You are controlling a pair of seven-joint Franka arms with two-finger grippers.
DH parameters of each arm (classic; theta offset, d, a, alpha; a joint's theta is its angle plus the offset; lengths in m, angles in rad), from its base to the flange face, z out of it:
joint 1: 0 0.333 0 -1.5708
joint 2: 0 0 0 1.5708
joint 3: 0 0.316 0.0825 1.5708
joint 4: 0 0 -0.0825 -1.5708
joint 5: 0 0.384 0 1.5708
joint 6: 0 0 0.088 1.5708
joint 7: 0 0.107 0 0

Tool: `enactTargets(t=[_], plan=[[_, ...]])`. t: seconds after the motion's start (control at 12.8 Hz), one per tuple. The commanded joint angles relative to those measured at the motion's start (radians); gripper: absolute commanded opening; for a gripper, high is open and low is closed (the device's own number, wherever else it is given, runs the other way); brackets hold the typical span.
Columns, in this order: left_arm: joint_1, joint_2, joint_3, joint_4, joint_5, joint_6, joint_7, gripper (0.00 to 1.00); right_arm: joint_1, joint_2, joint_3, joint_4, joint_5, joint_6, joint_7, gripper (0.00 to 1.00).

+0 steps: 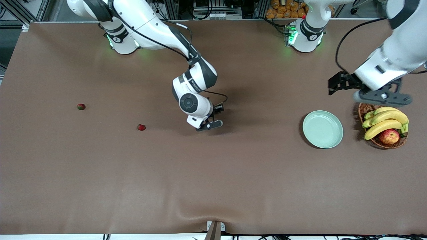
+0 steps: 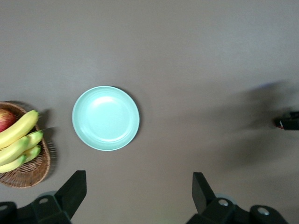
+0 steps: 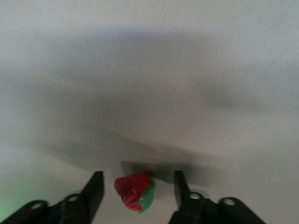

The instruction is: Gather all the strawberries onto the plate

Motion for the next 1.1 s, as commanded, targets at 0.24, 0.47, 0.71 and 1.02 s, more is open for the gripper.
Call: enactTargets(t=[0.24, 0.47, 0.71, 1.02], plan=[[-0.119, 0.181, -0.061, 0.033, 0.022, 0.078, -0.267, 1.0, -0.21, -0.169, -0.033, 0.029, -0.013, -0.229, -0.034, 1.0], [-0.275, 0.32, -0.056, 0.114, 0.025, 0.173, -0.67, 1.0, -0.322, -0.231, -0.034, -0.011, -0.102, -0.348, -0.033, 1.0], [-0.403, 0.454, -0.053, 0.183, 0.098, 0.23, -1.059, 1.0, -0.397, -0.258, -0.034, -0.096, -0.278, -0.357, -0.126, 1.0], [-0.494, 0.577, -0.053, 0.182, 0.103, 0.388, -1.507, 1.0, -0.468, -0.216, -0.034, -0.152, -0.332, -0.351, -0.219, 1.0]])
